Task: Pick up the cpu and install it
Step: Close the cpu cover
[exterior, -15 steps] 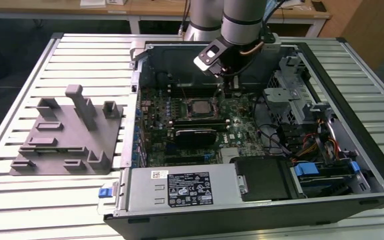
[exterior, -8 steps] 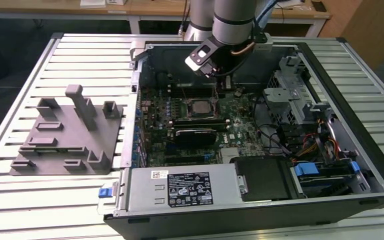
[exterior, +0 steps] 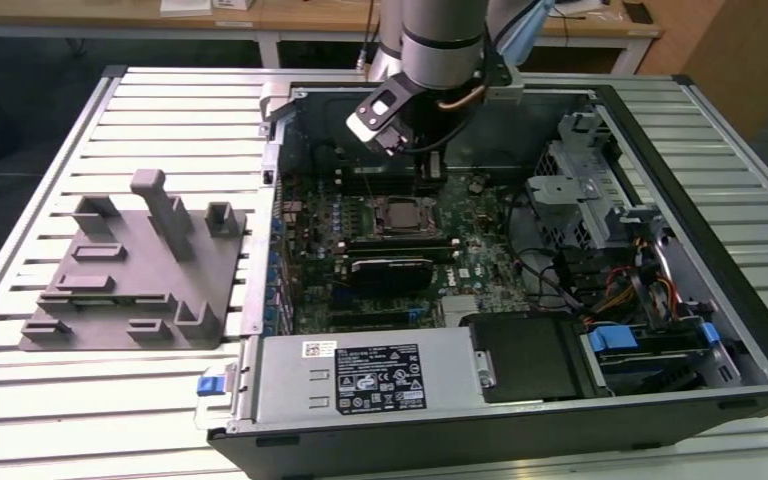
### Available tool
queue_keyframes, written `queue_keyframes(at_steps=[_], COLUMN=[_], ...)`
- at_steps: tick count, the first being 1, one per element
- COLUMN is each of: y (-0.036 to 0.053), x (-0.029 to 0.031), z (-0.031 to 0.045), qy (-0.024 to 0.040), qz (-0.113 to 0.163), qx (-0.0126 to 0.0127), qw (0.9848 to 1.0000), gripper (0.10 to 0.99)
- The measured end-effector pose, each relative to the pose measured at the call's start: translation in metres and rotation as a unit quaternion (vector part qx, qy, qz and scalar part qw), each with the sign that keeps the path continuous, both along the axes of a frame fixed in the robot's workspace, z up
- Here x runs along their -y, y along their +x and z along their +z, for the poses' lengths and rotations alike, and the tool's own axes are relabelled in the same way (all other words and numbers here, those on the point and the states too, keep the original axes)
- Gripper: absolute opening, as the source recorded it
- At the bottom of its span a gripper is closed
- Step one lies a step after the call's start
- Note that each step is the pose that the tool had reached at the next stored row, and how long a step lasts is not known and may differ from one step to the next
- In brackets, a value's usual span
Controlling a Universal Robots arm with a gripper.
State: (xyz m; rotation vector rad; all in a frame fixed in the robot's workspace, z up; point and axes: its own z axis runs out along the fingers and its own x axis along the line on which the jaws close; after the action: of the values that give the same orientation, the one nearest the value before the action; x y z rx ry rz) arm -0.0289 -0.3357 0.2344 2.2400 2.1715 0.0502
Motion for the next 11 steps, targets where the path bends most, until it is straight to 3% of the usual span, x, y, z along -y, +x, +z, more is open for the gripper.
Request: queue_keyframes(at_steps=[4, 11], y=[-0.0090, -0.0150], x=[0.0000, 0.0016], z=[-0.0002, -0.0058], qy=[0.0001, 0.0000], qz=[0.000, 0.000], qx=[0.0001, 0.0000], qw=[1.0000, 1.0000], gripper=[0.106, 0.106])
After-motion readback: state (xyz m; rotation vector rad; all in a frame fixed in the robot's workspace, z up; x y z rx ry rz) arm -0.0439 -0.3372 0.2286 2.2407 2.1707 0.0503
